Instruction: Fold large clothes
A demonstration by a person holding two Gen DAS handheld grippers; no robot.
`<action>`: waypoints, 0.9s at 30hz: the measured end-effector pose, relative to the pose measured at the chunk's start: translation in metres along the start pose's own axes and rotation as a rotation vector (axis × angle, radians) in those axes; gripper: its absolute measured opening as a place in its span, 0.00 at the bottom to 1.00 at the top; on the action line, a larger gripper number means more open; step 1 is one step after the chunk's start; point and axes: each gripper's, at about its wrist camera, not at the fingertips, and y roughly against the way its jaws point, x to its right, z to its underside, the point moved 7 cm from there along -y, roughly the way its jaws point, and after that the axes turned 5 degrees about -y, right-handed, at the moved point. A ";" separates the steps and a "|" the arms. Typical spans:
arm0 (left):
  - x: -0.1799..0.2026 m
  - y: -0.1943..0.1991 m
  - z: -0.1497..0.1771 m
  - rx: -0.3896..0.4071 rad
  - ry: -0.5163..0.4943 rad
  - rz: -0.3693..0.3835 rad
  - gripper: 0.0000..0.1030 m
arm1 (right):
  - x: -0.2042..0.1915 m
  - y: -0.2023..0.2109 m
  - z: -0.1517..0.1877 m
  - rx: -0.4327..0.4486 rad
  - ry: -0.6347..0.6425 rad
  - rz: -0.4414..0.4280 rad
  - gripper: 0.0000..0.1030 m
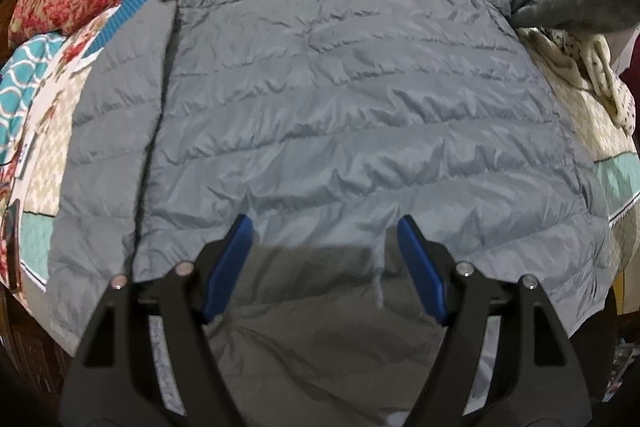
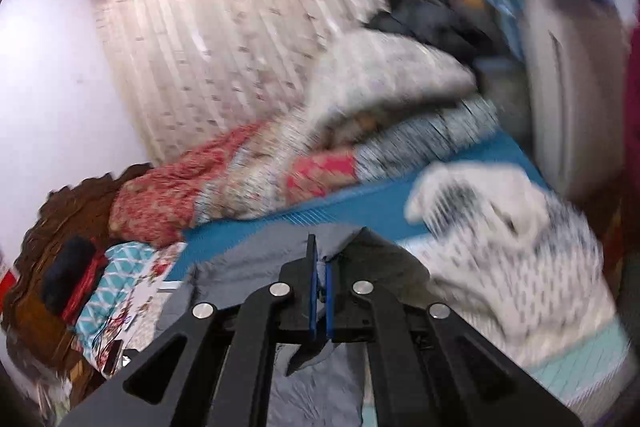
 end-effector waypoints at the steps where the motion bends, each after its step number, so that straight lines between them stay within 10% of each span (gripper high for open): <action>1: 0.001 0.002 -0.002 0.005 0.011 0.007 0.70 | -0.012 0.002 -0.007 0.007 0.050 -0.018 0.00; 6: 0.013 0.000 -0.003 -0.004 -0.009 0.016 0.70 | -0.023 -0.010 0.033 -0.040 0.157 -0.014 0.00; 17: 0.019 -0.001 -0.006 0.003 -0.041 0.017 0.70 | 0.119 -0.057 0.192 -0.308 -0.165 0.338 0.01; 27: 0.019 0.004 -0.017 0.048 -0.022 0.069 0.70 | 0.130 -0.005 0.189 -0.195 -0.217 0.403 0.53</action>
